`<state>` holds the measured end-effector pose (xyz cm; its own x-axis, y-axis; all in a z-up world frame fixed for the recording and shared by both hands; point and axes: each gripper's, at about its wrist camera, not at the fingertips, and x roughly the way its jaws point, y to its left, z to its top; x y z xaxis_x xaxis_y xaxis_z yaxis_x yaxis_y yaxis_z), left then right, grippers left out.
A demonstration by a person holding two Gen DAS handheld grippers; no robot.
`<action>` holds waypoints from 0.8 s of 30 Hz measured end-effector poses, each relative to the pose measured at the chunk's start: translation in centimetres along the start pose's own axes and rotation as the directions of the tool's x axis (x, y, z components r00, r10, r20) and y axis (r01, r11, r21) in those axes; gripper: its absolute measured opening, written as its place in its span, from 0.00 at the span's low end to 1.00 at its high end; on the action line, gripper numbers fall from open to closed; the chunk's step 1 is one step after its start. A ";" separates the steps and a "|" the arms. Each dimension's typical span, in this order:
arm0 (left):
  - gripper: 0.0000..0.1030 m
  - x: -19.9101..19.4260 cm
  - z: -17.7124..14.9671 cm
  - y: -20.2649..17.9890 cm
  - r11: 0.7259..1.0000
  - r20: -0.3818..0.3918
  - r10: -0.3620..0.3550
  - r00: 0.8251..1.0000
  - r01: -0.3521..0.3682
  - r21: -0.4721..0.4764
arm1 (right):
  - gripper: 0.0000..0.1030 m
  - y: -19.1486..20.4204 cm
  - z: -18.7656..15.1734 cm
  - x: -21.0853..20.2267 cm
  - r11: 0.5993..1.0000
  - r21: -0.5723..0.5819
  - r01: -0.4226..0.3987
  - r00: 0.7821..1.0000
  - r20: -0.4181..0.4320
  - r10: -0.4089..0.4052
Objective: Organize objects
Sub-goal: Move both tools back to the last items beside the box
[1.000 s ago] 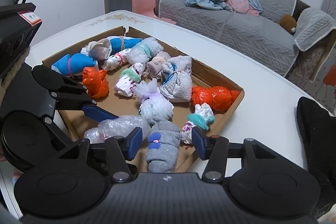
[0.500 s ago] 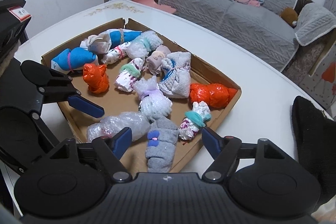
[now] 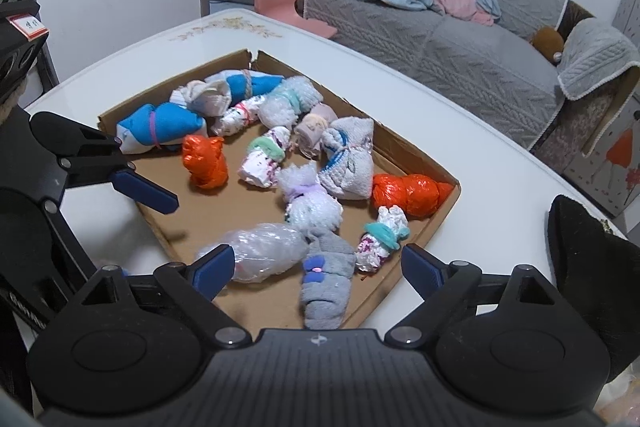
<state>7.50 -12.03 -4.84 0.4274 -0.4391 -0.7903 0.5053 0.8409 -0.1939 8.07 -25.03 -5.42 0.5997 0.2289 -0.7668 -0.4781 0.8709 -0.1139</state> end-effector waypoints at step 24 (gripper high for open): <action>0.99 -9.7 -13.0 6.0 0.980 0.161 0.148 0.976 -0.123 -0.158 | 0.93 10.9 -8.4 -3.7 0.980 0.075 -0.184 0.962 0.218 0.163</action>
<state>-3.33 1.42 -5.87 0.6127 -0.3547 -0.7063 0.3241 0.9278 -0.1848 -4.78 -20.02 -9.09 0.6389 0.4576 -0.6183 -0.5309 0.8440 0.0761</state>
